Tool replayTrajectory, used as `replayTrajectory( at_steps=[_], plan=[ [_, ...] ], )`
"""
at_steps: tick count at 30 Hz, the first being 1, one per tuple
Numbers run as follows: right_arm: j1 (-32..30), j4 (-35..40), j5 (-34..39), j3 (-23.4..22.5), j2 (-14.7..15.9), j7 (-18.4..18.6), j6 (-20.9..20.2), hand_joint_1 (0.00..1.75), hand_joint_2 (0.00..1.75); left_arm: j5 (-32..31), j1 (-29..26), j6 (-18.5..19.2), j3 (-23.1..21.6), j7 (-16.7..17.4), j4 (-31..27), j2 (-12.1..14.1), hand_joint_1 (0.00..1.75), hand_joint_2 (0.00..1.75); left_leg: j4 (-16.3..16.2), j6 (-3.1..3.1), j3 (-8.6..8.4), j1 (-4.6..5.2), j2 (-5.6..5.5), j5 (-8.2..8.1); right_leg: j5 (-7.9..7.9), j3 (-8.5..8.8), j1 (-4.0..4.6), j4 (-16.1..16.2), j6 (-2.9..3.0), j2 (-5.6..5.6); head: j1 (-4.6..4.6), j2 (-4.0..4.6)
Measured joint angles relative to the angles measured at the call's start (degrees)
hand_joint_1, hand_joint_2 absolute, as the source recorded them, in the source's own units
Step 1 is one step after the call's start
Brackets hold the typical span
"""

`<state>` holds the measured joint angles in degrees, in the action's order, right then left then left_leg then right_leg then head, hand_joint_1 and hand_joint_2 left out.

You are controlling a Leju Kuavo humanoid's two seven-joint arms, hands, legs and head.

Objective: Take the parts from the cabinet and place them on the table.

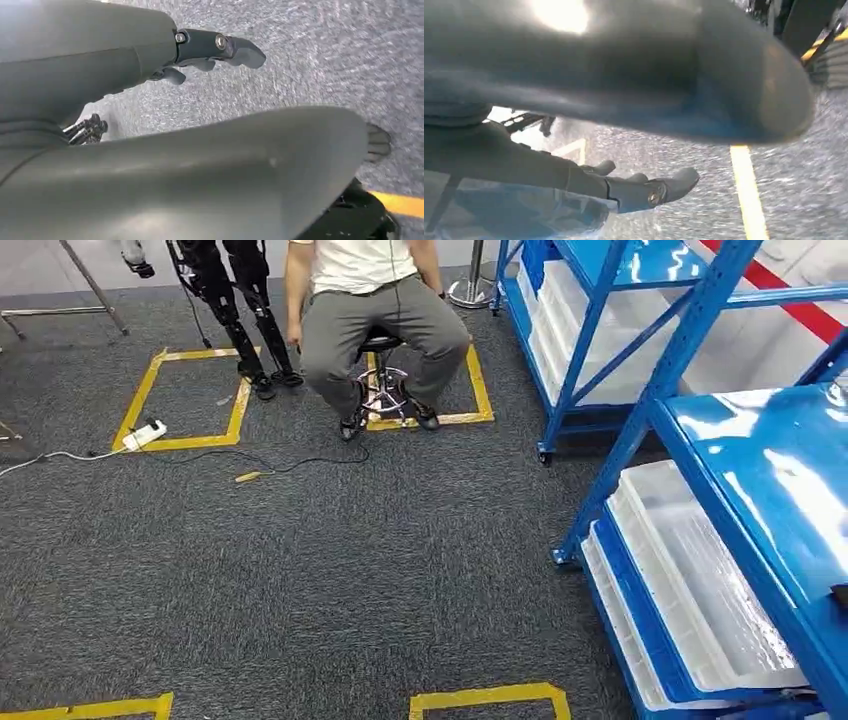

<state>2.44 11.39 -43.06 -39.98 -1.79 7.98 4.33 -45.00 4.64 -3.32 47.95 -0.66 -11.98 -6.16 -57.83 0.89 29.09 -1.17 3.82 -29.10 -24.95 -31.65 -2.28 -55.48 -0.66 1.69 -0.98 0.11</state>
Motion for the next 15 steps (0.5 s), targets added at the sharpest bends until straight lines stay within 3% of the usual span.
replayTrajectory(
  at_steps=[1,2,3,4,5,6,8,9,10,12,14,15],
  plan=[
    [0.0,0.0,0.0,0.0,0.1,0.0,0.0,0.0,0.0,0.0,-0.1,-0.1,0.0,0.0,0.0,0.0,0.0,0.0,-3.3,-0.07,1.38,-0.01,-2.09,-2.61,0.3,-0.15,0.18,0.0,0.65,-0.49,-0.09,0.0],
    [0.1,0.0,0.0,0.0,0.1,0.0,0.0,0.0,0.0,0.0,-0.1,-0.1,0.0,0.0,0.0,0.0,0.0,0.0,-7.9,-0.14,3.38,-0.01,-3.17,-5.37,0.4,-0.35,0.45,0.0,0.92,-1.13,-0.06,0.0],
    [0.1,0.0,-0.1,0.0,0.0,0.0,0.0,0.0,0.0,0.0,-0.3,-0.1,0.0,0.1,0.0,0.0,0.0,0.0,-13.2,-0.25,5.81,0.0,-3.61,-7.78,0.53,-0.57,0.79,-0.1,1.11,-2.03,-0.06,0.0],
    [0.1,0.0,-0.2,0.0,0.1,0.0,0.0,0.0,0.0,0.0,-0.4,-0.1,0.0,0.1,0.0,0.0,0.0,0.0,-16.5,-0.42,7.44,0.0,-3.73,-8.7,0.66,-0.69,1.08,-0.1,1.3,-2.84,-0.04,0.0],
    [0.1,0.0,-0.2,0.0,0.1,0.0,0.0,0.0,0.0,0.0,-0.4,-0.1,0.0,0.2,0.0,0.0,0.0,0.0,-16.9,-0.63,7.76,0.0,-3.79,-8.08,0.67,-0.7,1.25,-0.2,1.29,-3.68,0.0,0.0],
    [0.0,0.0,-0.3,0.0,0.1,0.2,0.0,0.0,0.0,0.0,-0.4,-0.1,0.0,0.2,0.0,0.0,0.0,0.0,-14.8,-0.92,6.9,0.01,-3.83,-6.14,0.69,-0.67,1.4,-0.2,1.29,-4.51,-0.06,0.0],
    [0.0,0.0,-0.4,0.0,0.0,0.2,0.0,0.0,0.0,-0.1,-0.4,-0.1,0.0,0.2,0.0,0.0,0.0,0.0,-5.8,-1.6,2.56,0.02,-5.01,-0.78,0.73,-0.54,1.5,-0.5,1.23,-6.04,-0.07,0.0],
    [0.0,0.0,-0.5,0.0,-0.1,0.2,0.0,0.0,0.0,-0.1,-0.5,-0.2,0.1,0.2,0.0,0.0,0.0,0.0,-1.0,-2.05,0.37,0.01,-8.08,0.96,0.79,-0.59,1.41,-0.5,1.14,-6.7,-0.04,0.0],
    [0.2,0.0,-0.6,0.0,-0.2,0.2,0.0,0.0,0.0,-0.2,-0.5,-0.2,0.1,0.2,0.0,0.0,0.0,0.0,-0.1,-2.21,0.04,0.09,-8.67,0.52,0.95,-0.83,2.12,-0.8,0.76,-7.27,0.02,0.0],
    [0.1,0.0,-0.8,-0.1,-0.2,0.3,0.0,0.0,0.0,-0.4,-0.3,-0.3,0.1,0.1,0.0,0.0,0.0,0.0,-0.1,-2.41,0.27,0.65,-7.4,0.62,1.36,-1.42,1.65,-0.6,0.09,-8.32,0.0,0.0],
    [-0.2,0.0,-0.8,-0.2,-0.2,0.4,0.0,0.0,0.0,-0.5,-0.3,-0.3,0.1,0.1,0.0,-0.1,0.0,0.0,0.9,-3.33,0.04,0.67,-6.1,1.5,1.84,-2.4,1.87,-0.3,-0.75,-9.08,0.05,0.0],
    [-0.2,0.0,-0.8,-0.3,-0.2,0.4,0.0,0.0,0.0,-0.5,-0.2,-0.3,0.1,0.1,0.0,-0.1,0.0,0.0,1.6,-3.62,-0.09,0.41,-5.32,2.19,1.09,-2.73,1.8,-1.8,-0.44,-6.09,0.07,0.0]
  ],
)
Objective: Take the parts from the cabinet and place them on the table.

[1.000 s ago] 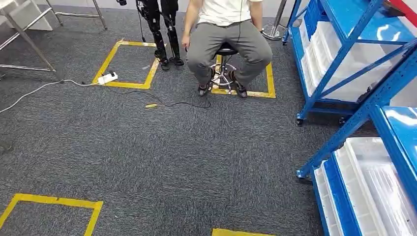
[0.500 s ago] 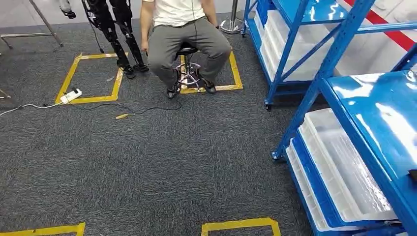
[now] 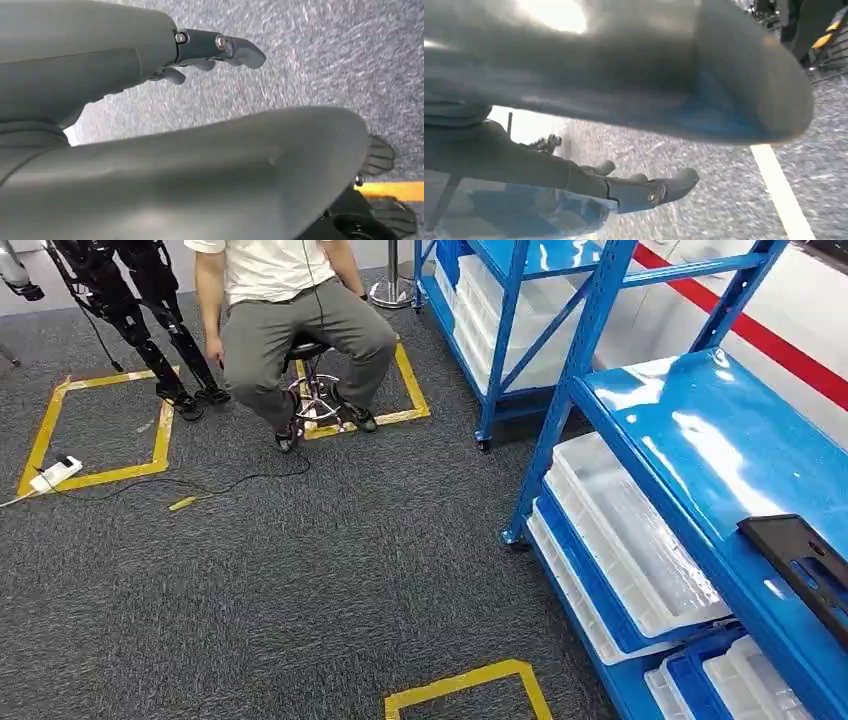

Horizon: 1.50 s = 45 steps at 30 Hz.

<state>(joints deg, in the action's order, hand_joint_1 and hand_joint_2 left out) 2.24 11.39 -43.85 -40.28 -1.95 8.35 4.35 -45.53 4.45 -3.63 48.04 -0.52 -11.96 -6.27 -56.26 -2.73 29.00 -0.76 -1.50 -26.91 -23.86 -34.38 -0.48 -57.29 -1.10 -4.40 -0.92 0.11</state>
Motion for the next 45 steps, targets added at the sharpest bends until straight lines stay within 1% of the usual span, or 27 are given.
replayTrajectory(
  at_steps=[2,4,5,7,8,9,10,14,15,16,17,19,20,24,25,26,27,30,31,33,35,36,38,40,41,42,45],
  plan=[
    [0.3,0.0,-0.1,-0.1,0.0,0.1,0.0,0.0,0.0,-0.1,-0.2,0.0,0.0,0.0,0.0,0.0,0.0,0.0,0.2,-0.63,0.53,0.25,1.45,0.29,-4.38,-3.7,-0.13,-7.3,0.62,3.09,0.46,0.0],
    [0.3,0.0,-0.1,-0.1,-0.1,0.1,0.0,0.0,0.0,-0.1,-0.2,0.0,0.0,0.0,0.0,0.0,0.0,0.0,0.2,-0.62,1.07,0.38,3.18,0.43,-8.02,-7.78,-0.52,-16.3,0.4,3.62,0.44,0.0],
    [0.3,0.0,-0.1,-0.2,0.0,0.2,0.0,0.0,0.0,-0.1,-0.2,0.0,0.0,0.0,0.0,0.0,0.0,0.0,0.2,-0.49,1.2,0.39,3.95,0.51,-8.27,-8.16,-0.69,-17.7,-0.12,3.7,0.46,0.0],
    [0.2,0.0,-0.2,-0.3,0.1,0.3,0.0,0.0,0.0,-0.1,-0.2,0.0,0.0,0.0,0.0,0.0,0.0,0.0,0.1,-0.32,1.32,0.33,5.5,0.58,-6.28,-4.43,-1.04,-12.3,-1.44,4.29,0.53,0.0],
    [0.2,0.0,-0.2,-0.4,0.2,0.3,0.0,0.0,0.0,-0.2,-0.2,0.0,0.0,0.0,0.0,-0.1,0.0,0.0,0.1,-0.06,1.23,0.29,6.25,0.53,-4.49,-0.66,-1.24,-6.2,-2.1,5.47,0.5,0.0],
    [0.4,0.0,-0.3,-0.5,0.2,0.3,0.0,0.0,0.0,-0.2,-0.2,0.0,0.0,0.0,0.0,-0.1,0.0,0.0,0.0,0.35,1.04,0.32,6.88,0.44,-3.3,2.75,-1.34,-0.8,-2.37,8.32,0.59,0.0],
    [0.7,0.0,-0.3,-0.5,0.2,0.3,-0.2,0.0,0.0,-0.2,-0.3,0.0,0.0,0.0,0.0,-0.1,0.0,0.0,-0.4,0.92,1.25,1.02,7.56,0.06,-3.15,4.08,-0.76,1.6,-2.06,9.97,0.74,0.0],
    [0.3,0.0,-0.5,-0.6,0.2,0.4,-0.2,0.0,0.0,-0.2,0.2,0.0,0.0,0.0,0.0,-0.2,0.0,0.0,-0.4,2.13,0.59,0.58,10.03,-0.25,-2.58,3.06,-0.75,1.5,0.09,7.0,0.22,0.0],
    [0.3,0.0,-0.5,-0.6,0.1,0.4,-0.2,0.0,0.0,-0.2,0.2,0.0,0.0,0.0,0.0,-0.1,0.0,0.0,-1.3,2.87,0.79,-0.04,7.61,-1.01,-2.36,3.73,-1.62,1.7,0.61,6.25,0.24,0.0],
    [0.3,0.0,-0.5,-0.6,0.2,0.4,-0.2,0.0,0.0,-0.2,0.2,0.0,0.0,0.0,0.0,-0.1,0.0,0.0,-3.5,2.99,1.69,-0.18,4.29,-2.85,-2.11,3.61,-1.55,1.6,1.33,5.81,0.15,0.0],
    [0.4,0.0,-0.5,-0.6,0.2,0.4,-0.2,0.0,0.0,-0.2,0.1,0.0,0.0,0.0,0.0,-0.1,0.0,0.0,-7.3,3.02,3.32,-0.24,2.44,-5.43,-2.01,3.52,-1.3,1.6,1.81,5.19,0.04,0.0],
    [0.6,0.0,-0.5,-0.6,0.2,0.4,-0.2,0.0,0.0,-0.2,-0.2,0.0,0.1,0.0,0.0,-0.2,0.0,0.0,-16.7,3.15,7.65,-0.29,1.43,-9.7,-1.91,3.34,-0.89,1.6,2.01,3.48,0.07,0.0],
    [0.6,0.0,-0.5,-0.6,0.2,0.4,-0.2,0.0,0.0,-0.2,-0.3,0.0,0.1,0.0,0.0,-0.2,0.0,0.0,-19.0,3.14,8.79,-0.35,1.42,-9.88,-1.82,3.36,-0.74,1.5,2.15,2.58,0.09,0.0],
    [0.4,0.0,-0.5,-0.7,0.2,0.5,-0.2,0.0,0.0,-0.2,-0.3,0.0,0.2,0.1,0.0,-0.2,0.0,0.0,-10.0,2.59,4.93,-0.42,1.02,-3.08,-1.81,3.65,-0.64,1.3,2.13,-0.08,0.09,0.0],
    [0.4,0.0,-0.5,-0.7,0.2,0.5,-0.2,0.0,0.0,-0.2,-0.3,0.0,0.3,0.1,0.0,-0.2,0.0,0.0,-5.4,2.35,2.72,-0.49,-0.23,-0.66,-1.79,3.69,-0.64,1.3,2.08,-0.88,0.07,0.0],
    [0.4,0.0,-0.5,-0.7,0.1,0.5,-0.2,0.0,0.0,-0.2,-0.3,0.0,0.4,0.1,0.0,-0.1,0.0,0.0,-2.8,2.09,1.74,-0.64,-3.53,-0.41,-1.76,3.5,-0.57,1.2,1.95,-1.36,0.11,0.0],
    [0.6,0.0,-0.5,-0.7,0.0,0.5,-0.2,0.0,0.0,-0.2,-0.3,0.0,0.5,0.1,0.0,-0.1,0.0,0.0,-1.8,2.02,1.43,-0.69,-3.78,-0.55,-1.73,3.1,0.1,0.8,1.59,-1.84,0.17,0.0],
    [0.3,0.0,-0.5,-0.8,0.0,0.5,-0.2,0.0,0.0,-0.4,-0.2,0.0,0.5,0.2,0.0,-0.1,0.0,0.0,-1.6,1.18,1.64,0.1,-1.71,-0.19,-0.89,1.89,-0.65,1.5,0.16,-3.75,0.04,0.0],
    [0.3,0.0,-0.5,-0.8,0.0,0.5,-0.2,0.0,0.0,-0.4,-0.2,0.0,0.5,0.2,0.0,-0.2,0.0,0.0,-0.1,0.51,1.28,-0.75,-0.73,0.68,-1.0,1.65,-0.29,0.9,-0.07,-3.33,0.15,0.0],
    [0.4,0.0,-0.5,-1.0,0.0,0.5,-0.2,0.0,0.0,-0.6,-0.1,0.0,0.5,0.2,0.0,-0.2,0.0,0.0,0.4,-0.16,1.34,-0.24,0.56,1.24,-3.76,-1.19,-0.09,-3.8,0.68,2.2,0.68,0.0],
    [0.5,0.0,-0.4,-1.1,0.0,0.5,-0.2,0.0,0.0,-0.7,-0.3,0.0,0.5,0.2,0.0,-0.2,0.0,0.0,0.4,-0.15,1.61,0.1,2.48,1.26,-7.63,-5.86,-0.34,-13.1,1.09,3.55,0.79,0.0],
    [0.5,0.0,-0.4,-1.1,0.0,0.5,-0.2,0.0,0.0,-0.7,-0.3,0.0,0.5,0.2,0.0,-0.2,0.0,0.0,0.4,-0.13,1.7,0.17,3.45,1.28,-8.43,-7.45,-0.47,-16.5,0.78,3.68,0.87,0.0],
    [0.3,0.0,-0.3,-1.2,0.1,0.5,-0.2,0.0,0.0,-0.7,-0.3,0.0,0.5,0.2,0.0,-0.3,0.0,0.0,0.4,-0.04,1.72,0.16,5.04,1.29,-6.83,-5.74,-0.77,-14.0,-0.37,4.0,0.9,0.0],
    [0.3,0.0,-0.2,-1.4,0.3,0.5,-0.2,0.0,0.0,-0.8,-0.3,0.1,0.5,0.2,0.0,-0.5,0.0,0.0,0.2,0.46,1.58,0.12,6.43,1.25,-3.22,1.0,-1.21,-2.6,-1.63,6.27,0.98,0.0],
    [0.5,0.0,-0.2,-1.4,0.2,0.5,-0.2,0.0,0.0,-0.9,-0.2,0.0,0.5,0.2,0.0,-0.5,0.0,0.0,0.1,0.93,1.45,0.47,6.99,1.1,-2.92,3.21,-1.28,1.3,-1.34,9.75,1.16,0.0],
    [0.8,0.0,-0.2,-1.5,0.2,0.5,-0.2,0.0,0.0,-1.0,-0.3,0.1,0.5,0.2,0.0,-0.5,0.0,0.0,-0.2,1.61,1.48,0.84,7.71,0.54,-2.46,3.37,-0.54,1.4,-0.96,9.66,1.25,0.0],
    [0.6,0.0,-0.2,-1.6,0.2,0.5,-0.2,0.0,0.0,-1.2,0.1,0.0,0.5,0.2,0.0,-0.5,0.0,0.0,-0.1,2.54,0.73,0.42,9.61,0.23,-2.37,2.37,-0.29,1.2,0.61,7.35,0.63,0.0]
  ],
)
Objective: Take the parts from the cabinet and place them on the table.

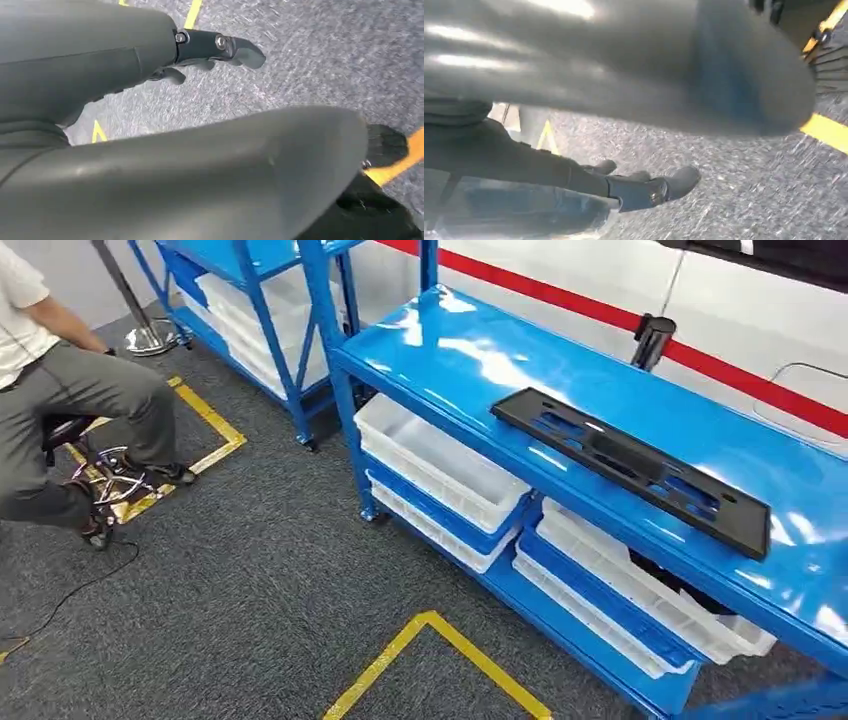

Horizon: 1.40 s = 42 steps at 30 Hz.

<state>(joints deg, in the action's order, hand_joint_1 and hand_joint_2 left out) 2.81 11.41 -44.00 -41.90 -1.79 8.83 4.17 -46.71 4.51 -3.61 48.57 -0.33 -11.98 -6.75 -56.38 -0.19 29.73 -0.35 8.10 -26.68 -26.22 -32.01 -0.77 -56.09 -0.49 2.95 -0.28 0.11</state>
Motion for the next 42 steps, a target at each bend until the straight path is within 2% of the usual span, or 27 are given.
replayTrajectory(
  at_steps=[1,2,3,6,7,9,10,11,12,15,16,18,20,22,23,25,26,27,31,32,34,36,37,38,40,41,42],
  plan=[
    [0.0,0.0,0.0,0.0,0.0,0.0,0.0,0.0,0.0,0.0,0.1,0.0,0.0,0.0,0.0,-0.1,0.0,0.0,-0.4,0.57,0.04,-0.49,-0.6,-0.32,0.38,0.46,-0.98,0.3,0.69,-0.82,-0.02,0.0],
    [-0.1,0.0,0.0,0.0,-0.1,0.0,0.0,0.0,0.0,0.0,0.1,0.0,0.0,0.0,0.0,0.0,0.0,0.0,-1.8,1.14,0.45,-0.68,-4.35,-1.79,0.51,0.64,-1.03,0.3,0.91,-1.42,-0.31,0.0],
    [-0.1,0.0,0.0,-0.1,-0.1,0.0,0.0,0.0,0.0,0.0,0.0,0.0,0.0,0.0,0.0,0.0,0.0,0.0,-4.9,1.16,1.68,-0.75,-6.63,-4.34,0.83,0.53,-0.98,0.2,1.56,-1.89,-0.26,0.0],
    [-0.1,0.0,0.0,-0.1,-0.2,0.0,0.0,0.0,0.0,0.0,-0.4,0.0,0.0,0.0,0.0,0.0,0.0,0.0,-17.0,1.03,7.07,-0.74,-8.08,-10.35,1.13,0.02,-0.14,0.1,2.06,-4.29,-0.24,0.0],
    [-0.1,0.0,-0.1,-0.2,-0.2,0.0,0.0,0.0,0.0,0.0,-0.4,0.0,0.0,0.0,0.0,0.0,0.0,0.0,-17.9,0.79,7.57,-0.74,-8.08,-9.9,1.22,0.0,0.12,0.1,2.2,-5.22,-0.26,0.0],
    [-0.2,0.0,-0.2,-0.4,-0.2,0.0,0.0,0.0,0.0,-0.1,-0.4,0.0,0.0,0.0,0.0,0.0,0.0,0.0,-11.9,-0.02,4.86,-0.72,-8.4,-5.31,1.25,0.14,0.48,0.0,2.19,-6.89,-0.24,0.0],
    [-0.3,0.0,-0.2,-0.4,-0.2,0.0,0.0,0.0,0.0,-0.1,-0.4,0.0,0.0,0.0,0.0,0.0,0.0,0.0,-6.5,-0.7,2.27,-0.59,-9.41,-2.36,1.28,0.26,0.67,0.0,2.17,-7.72,-0.31,0.0],
    [-0.3,0.0,-0.2,-0.4,-0.4,0.0,0.0,0.0,0.0,-0.1,-0.4,0.0,0.0,0.0,0.0,0.1,0.0,0.0,-2.0,-1.67,0.29,-0.44,-12.12,-0.78,1.42,0.25,0.37,0.0,2.2,-8.35,-0.2,0.0],
    [-0.2,0.0,-0.3,-0.4,-0.8,0.0,0.0,0.0,0.0,-0.1,-0.4,-0.1,0.0,0.0,0.0,0.6,0.0,0.0,-1.7,-1.98,0.09,-0.31,-12.93,-1.19,1.67,0.05,0.86,0.0,1.84,-8.73,0.18,0.0],
    [-0.2,0.0,-0.5,-0.5,-0.7,0.0,0.0,0.0,0.0,-0.2,-0.1,-0.1,0.0,0.0,0.0,0.4,0.0,0.0,-1.0,-2.73,0.06,0.38,-11.49,-0.74,2.24,-0.45,0.14,0.5,0.92,-10.45,-0.24,0.0],
    [-0.3,0.0,-0.5,-0.5,-0.7,0.0,0.0,0.0,0.0,-0.2,0.0,-0.1,0.0,0.0,0.0,0.4,0.0,0.0,0.1,-3.12,-0.29,0.3,-10.8,-0.2,2.58,-0.7,0.66,0.9,0.39,-11.09,-0.2,0.0],
    [-0.2,0.0,-0.7,-0.5,-0.4,0.0,0.0,0.0,0.0,-0.3,-0.1,-0.1,0.0,-0.1,0.0,0.2,0.0,0.0,2.0,-3.45,-0.9,-0.26,-9.32,1.06,0.4,-2.7,0.78,-2.7,0.82,-5.49,0.04,0.0],
    [0.0,0.0,-0.8,-0.6,-0.3,0.0,0.0,0.0,0.0,-0.3,-0.1,-0.1,0.0,-0.1,0.0,0.1,0.0,0.0,2.0,-3.4,-0.58,-0.21,-7.41,1.23,-3.79,-7.34,0.2,-11.7,0.81,-4.04,0.17,0.0],
    [0.0,0.0,-1.0,-0.6,-0.3,-0.1,0.0,0.0,0.0,-0.3,-0.2,-0.1,0.0,-0.1,0.0,0.0,0.0,0.0,2.0,-3.12,-0.27,-0.28,-5.59,1.32,-5.43,-10.04,-0.56,-17.6,-0.27,-3.65,0.28,0.0],
    [0.0,0.0,-1.0,-0.7,-0.1,-0.1,0.0,0.0,0.0,-0.3,-0.2,-0.1,0.0,-0.1,0.0,-0.1,0.0,0.0,2.0,-2.85,-0.22,-0.44,-4.74,1.28,-4.66,-9.09,-1.0,-16.2,-1.15,-3.39,0.2,0.0],
    [-0.1,0.0,-1.1,-0.7,0.2,-0.1,0.0,0.0,0.0,-0.3,-0.2,-0.1,0.0,-0.1,0.0,-0.3,0.0,0.0,1.7,-1.92,-0.28,-0.97,-3.29,1.09,-1.23,-3.25,-1.8,-6.4,-3.12,-1.96,0.26,0.0],
    [0.0,0.0,-1.2,-0.7,0.2,-0.1,0.0,0.0,0.0,-0.3,-0.2,-0.1,0.0,-0.1,0.0,-0.3,0.0,0.0,1.2,-1.28,-0.29,-1.09,-2.6,0.8,0.07,0.13,-2.23,-0.8,-3.83,0.42,0.26,0.0],
    [0.4,0.0,-1.2,-0.7,-0.2,-0.1,0.0,0.0,0.0,-0.3,-0.2,-0.1,0.0,-0.1,-0.1,0.0,0.0,0.0,0.7,-0.58,-0.16,-0.6,-2.01,0.28,0.02,0.81,-1.84,0.1,-3.32,2.92,0.52,0.0],
    [0.3,0.1,-1.7,-0.9,0.2,0.0,0.0,0.0,0.0,-0.3,0.4,-0.2,0.1,-0.1,0.0,-0.2,0.0,0.0,0.6,0.95,-1.12,-1.14,0.4,-0.28,0.34,-0.24,-1.45,-0.2,-0.79,-0.38,0.15,0.0],
    [0.3,0.1,-1.7,-0.9,0.2,0.1,0.0,0.0,0.0,-0.3,0.4,-0.2,0.1,-0.1,0.0,-0.2,0.0,0.0,-0.1,1.62,-1.06,-1.78,-1.63,-1.11,0.66,0.34,-2.14,0.0,-0.23,-1.24,-0.02,0.0],
    [0.5,0.1,-1.9,-0.9,0.1,0.3,0.0,0.0,0.0,-0.3,0.3,-0.5,0.3,0.0,0.0,-0.2,0.0,0.0,-6.4,1.55,1.54,-1.73,-6.67,-6.17,1.08,0.02,-1.75,0.0,0.56,-2.35,-0.37,0.0],
    [0.5,0.1,-1.9,-0.9,0.1,0.3,0.0,0.0,0.0,-0.4,0.2,-0.5,0.5,0.2,0.0,-0.2,0.0,0.0,-15.2,1.33,5.58,-1.71,-7.86,-10.36,1.29,-0.4,-1.14,-0.1,0.92,-3.86,-0.42,0.0],
    [0.4,0.1,-1.9,-0.9,0.1,0.4,0.0,0.0,0.0,-0.4,0.1,-0.6,0.6,0.2,0.0,-0.2,0.0,0.0,-17.8,1.11,6.91,-1.7,-7.94,-10.85,1.43,-0.56,-0.87,-0.1,1.12,-4.76,-0.46,0.0],
    [0.4,0.1,-1.9,-0.9,0.1,0.4,0.0,0.0,0.0,-0.4,0.1,-0.6,0.6,0.3,0.0,-0.2,0.0,0.0,-17.6,0.83,6.9,-1.69,-8.04,-10.01,1.56,-0.6,-0.69,-0.1,1.26,-5.55,-0.39,0.0],
    [0.3,0.1,-1.9,-1.0,0.1,0.5,0.0,0.0,0.0,-0.4,0.1,-0.6,0.7,0.3,0.0,-0.2,0.0,0.0,-10.0,-0.18,3.35,-1.52,-8.56,-4.8,1.74,-0.54,-0.33,-0.1,1.18,-7.4,-0.42,0.0],
    [0.3,0.1,-1.9,-1.0,0.1,0.5,0.0,0.0,0.0,-0.5,0.1,-0.6,0.7,0.3,0.0,-0.2,0.0,0.0,-4.2,-1.03,0.5,-1.35,-10.22,-2.01,1.92,-0.49,-0.16,-0.1,1.12,-8.29,-0.44,0.0],
    [0.3,0.1,-1.9,-1.0,-0.1,0.5,0.0,0.0,0.0,-0.5,0.1,-0.6,0.8,0.3,0.0,0.1,0.0,0.0,-1.4,-1.84,-0.86,-1.36,-13.24,-1.95,2.1,-0.64,-0.54,0.0,0.9,-8.78,-0.29,0.0]
  ],
)
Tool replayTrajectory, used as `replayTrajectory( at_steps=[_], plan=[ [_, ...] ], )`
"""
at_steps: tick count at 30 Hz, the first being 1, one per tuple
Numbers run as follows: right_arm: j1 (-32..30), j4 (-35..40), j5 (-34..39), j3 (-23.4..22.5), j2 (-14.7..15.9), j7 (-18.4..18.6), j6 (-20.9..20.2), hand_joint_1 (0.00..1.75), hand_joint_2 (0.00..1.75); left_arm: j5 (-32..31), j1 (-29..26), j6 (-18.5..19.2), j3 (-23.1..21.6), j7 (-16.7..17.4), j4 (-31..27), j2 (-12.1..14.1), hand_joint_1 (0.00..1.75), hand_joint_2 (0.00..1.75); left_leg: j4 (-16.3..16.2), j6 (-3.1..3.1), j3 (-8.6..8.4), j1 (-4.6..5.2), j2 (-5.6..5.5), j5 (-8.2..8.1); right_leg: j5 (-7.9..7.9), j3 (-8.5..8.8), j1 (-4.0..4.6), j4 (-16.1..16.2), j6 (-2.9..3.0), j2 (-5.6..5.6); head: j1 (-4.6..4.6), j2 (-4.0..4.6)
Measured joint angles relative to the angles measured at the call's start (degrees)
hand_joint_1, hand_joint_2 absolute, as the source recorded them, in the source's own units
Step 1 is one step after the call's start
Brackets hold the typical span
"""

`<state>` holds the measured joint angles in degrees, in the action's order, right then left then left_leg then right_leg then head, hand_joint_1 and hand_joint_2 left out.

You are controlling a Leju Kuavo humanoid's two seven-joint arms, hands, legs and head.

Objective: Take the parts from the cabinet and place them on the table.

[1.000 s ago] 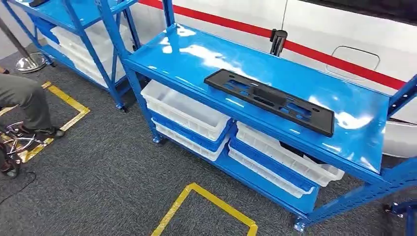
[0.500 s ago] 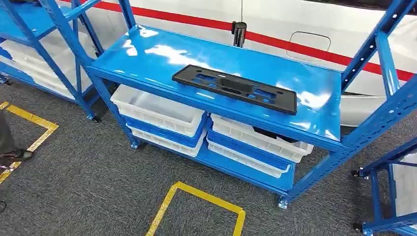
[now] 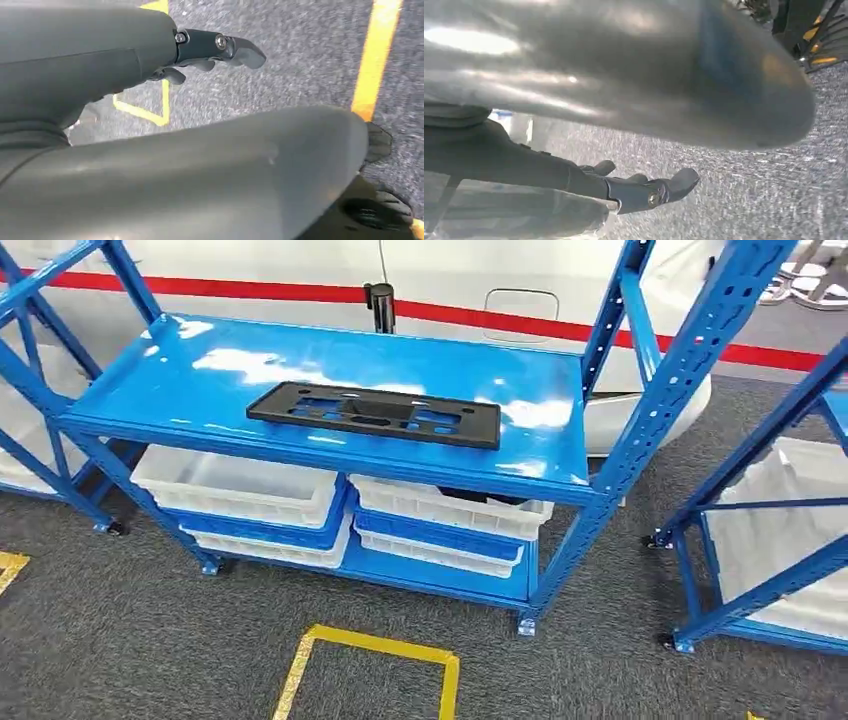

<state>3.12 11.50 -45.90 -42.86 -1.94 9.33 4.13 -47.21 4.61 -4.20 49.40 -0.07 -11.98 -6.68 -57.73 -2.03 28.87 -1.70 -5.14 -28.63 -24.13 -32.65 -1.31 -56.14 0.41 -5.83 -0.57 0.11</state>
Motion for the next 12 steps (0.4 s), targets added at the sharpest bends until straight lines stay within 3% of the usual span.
replayTrajectory(
  at_steps=[1,2,4,5,6,7,8,9,10,11,12],
  plan=[
    [0.1,0.0,0.0,0.0,-0.2,0.0,0.0,0.0,0.0,0.0,0.0,0.0,0.0,0.0,0.0,0.2,0.0,0.0,0.1,-0.18,0.26,0.51,0.0,0.24,0.27,-0.2,0.69,-0.1,-0.46,-0.31,0.38,0.0],
    [0.1,0.1,0.0,-0.1,0.0,0.0,0.0,0.0,0.0,-0.1,0.0,0.0,0.0,0.0,0.0,-0.1,0.0,0.0,0.2,-0.31,0.27,0.85,0.98,0.28,0.44,-0.59,-0.01,0.0,-0.8,-0.96,-0.35,0.0],
    [0.0,0.1,-0.1,-0.3,-0.1,-0.2,0.1,0.0,0.0,-0.1,0.2,0.0,0.0,-0.1,0.0,-0.1,0.0,0.0,0.5,-0.62,0.33,1.17,1.93,0.59,0.98,-0.86,-0.02,0.5,-1.65,-1.94,-0.32,0.0],
    [-0.1,0.1,-0.1,-0.4,0.2,-0.2,0.3,0.0,0.0,-0.1,0.2,0.0,0.1,-0.2,0.0,-0.3,0.0,0.0,2.0,-0.85,-0.04,0.44,2.84,1.77,1.07,-1.31,0.6,0.1,-1.75,-1.23,-0.26,0.0],
    [-0.1,0.1,-0.1,-0.5,0.1,-0.2,0.3,0.0,0.0,-0.2,0.2,0.0,0.1,-0.2,0.0,-0.3,0.0,0.0,2.7,-0.88,-0.24,0.68,3.54,2.2,-0.07,-2.51,0.64,-1.6,-1.43,2.37,-0.13,0.0],
    [0.1,0.1,-0.1,-0.5,0.2,-0.3,0.2,0.0,0.0,-0.2,0.1,0.0,0.1,-0.3,0.0,-0.4,0.0,0.0,2.7,-1.41,0.05,0.76,4.34,2.53,-2.19,-4.35,0.62,-5.0,-0.87,4.1,0.14,0.0],
    [0.2,0.1,-0.1,-0.5,0.2,-0.4,0.2,0.0,0.0,-0.2,0.1,0.0,0.1,-0.3,0.0,-0.4,0.0,1.75,2.7,-1.33,0.34,0.92,5.27,2.57,-4.47,-6.56,0.52,-9.7,-0.55,4.85,0.22,0.0],
    [0.2,0.1,-0.1,-0.6,0.3,-0.5,0.2,0.0,0.0,-0.2,0.0,0.0,0.1,-0.3,0.0,-0.5,0.0,1.75,2.7,-1.28,0.54,1.03,6.24,2.62,-6.41,-8.63,0.28,-14.3,-0.52,5.05,0.16,0.0],
    [0.1,0.1,-0.1,-0.6,0.3,-0.6,0.2,0.0,0.0,-0.2,0.0,0.0,0.1,-0.3,0.0,-0.5,0.0,1.75,2.7,-1.22,0.82,1.03,7.21,2.73,-7.67,-10.18,0.16,-18.1,-0.87,5.11,0.27,0.0],
    [0.1,0.1,-0.2,-0.8,0.4,-0.6,0.2,0.0,0.0,-0.2,0.0,0.0,0.1,-0.3,0.0,-0.6,0.0,1.75,2.6,-1.08,0.92,1.04,8.07,2.81,-7.67,-10.1,0.06,-18.7,-1.39,5.19,0.29,0.0],
    [0.0,0.1,-0.2,-0.9,0.6,-0.7,0.3,0.0,0.0,-0.2,0.0,0.0,0.1,-0.3,0.0,-0.6,0.0,1.75,2.6,-0.98,0.99,1.04,8.98,2.87,-6.67,-8.15,-0.03,-16.1,-2.11,5.39,0.29,0.0]
  ],
)
